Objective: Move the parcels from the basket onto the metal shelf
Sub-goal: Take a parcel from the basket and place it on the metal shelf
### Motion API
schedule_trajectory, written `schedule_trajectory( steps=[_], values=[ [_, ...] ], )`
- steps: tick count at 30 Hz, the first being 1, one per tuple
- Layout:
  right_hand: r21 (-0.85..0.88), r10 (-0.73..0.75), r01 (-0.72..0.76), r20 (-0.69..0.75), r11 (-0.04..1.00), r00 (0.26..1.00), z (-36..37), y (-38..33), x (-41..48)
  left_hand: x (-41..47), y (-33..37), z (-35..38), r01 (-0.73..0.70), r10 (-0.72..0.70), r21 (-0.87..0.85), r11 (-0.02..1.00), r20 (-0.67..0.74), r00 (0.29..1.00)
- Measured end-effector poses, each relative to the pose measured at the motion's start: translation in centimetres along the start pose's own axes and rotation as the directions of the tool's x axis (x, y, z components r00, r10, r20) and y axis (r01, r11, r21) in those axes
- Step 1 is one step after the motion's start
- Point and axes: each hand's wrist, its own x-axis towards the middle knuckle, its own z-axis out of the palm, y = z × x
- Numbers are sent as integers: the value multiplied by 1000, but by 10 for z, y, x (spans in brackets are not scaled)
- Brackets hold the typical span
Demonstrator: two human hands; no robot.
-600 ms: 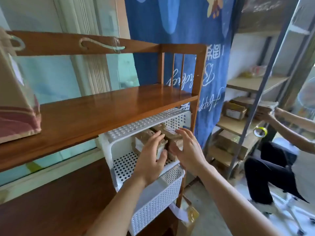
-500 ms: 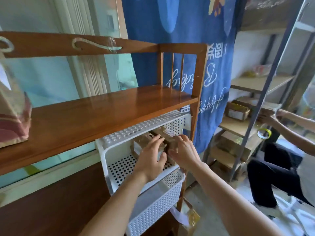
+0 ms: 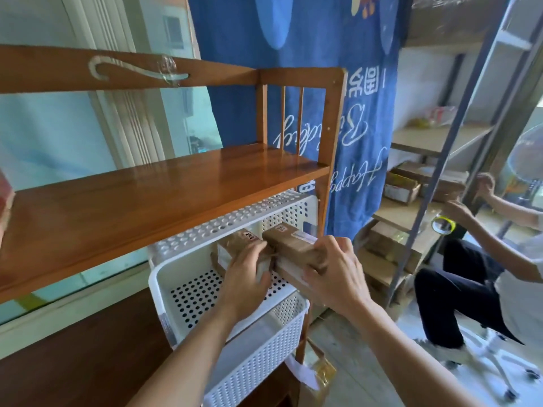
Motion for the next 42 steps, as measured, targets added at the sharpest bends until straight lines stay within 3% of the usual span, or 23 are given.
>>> schedule_trajectory(
  steps=[4, 9, 12, 16, 18, 20, 22, 24, 27, 32, 35, 36, 39, 42],
  values=[
    [109, 6, 12, -170, 994, 985, -58, 12, -49, -28, 19, -13, -30, 12, -162, 986, -108, 994],
    [299, -25, 84, -194, 951, 981, -105, -19, -106, -71, 46, -43, -6, 10, -428, 904, 8, 1000],
    [540, 4, 71, -136, 838, 991, -104, -61, -151, -120, 60, -80, 60, -19, -686, 725, 67, 998],
    [788, 146, -24, -84, 615, 986, -70, -120, -212, -210, 39, -146, -82, -43, -785, 614, -137, 990],
    [816, 141, -170, 109, 552, 984, -44, -146, -241, -256, 18, -180, -151, -22, -797, 585, -202, 979],
    [818, 89, -378, 378, 433, 921, -21, -174, -267, -300, -5, -218, -164, 9, -779, 605, -200, 980],
    [850, -46, -438, 470, 292, 881, -4, -205, -289, -340, -26, -254, -154, 30, -734, 661, -179, 983],
    [893, -128, -407, 434, 193, 892, 7, -238, -307, -375, -40, -286, -119, -14, -687, 717, -184, 983],
    [932, -170, -347, 361, 107, 917, 19, -287, -332, -418, -47, -326, -77, -162, -707, 703, -264, 951],
    [941, -265, -262, 314, 214, 912, 25, -354, -372, -487, -47, -372, -162, -221, -680, 715, -440, 870],
    [905, -346, -179, 322, 386, 881, 23, -382, -402, -523, -46, -386, -234, -223, -556, 798, -632, 742],
    [911, -374, -154, 306, 382, 876, 22, -390, -411, -533, -45, -389, -239, -217, -503, 831, -688, 692],
    [954, -410, -163, 258, 252, 875, 20, -408, -431, -560, -37, -398, -242, -256, -469, 849, -767, 589],
    [963, -394, -229, 267, 142, 880, 28, -420, -450, -588, -33, -408, -302, -259, -477, 826, -796, 548]
  ],
)
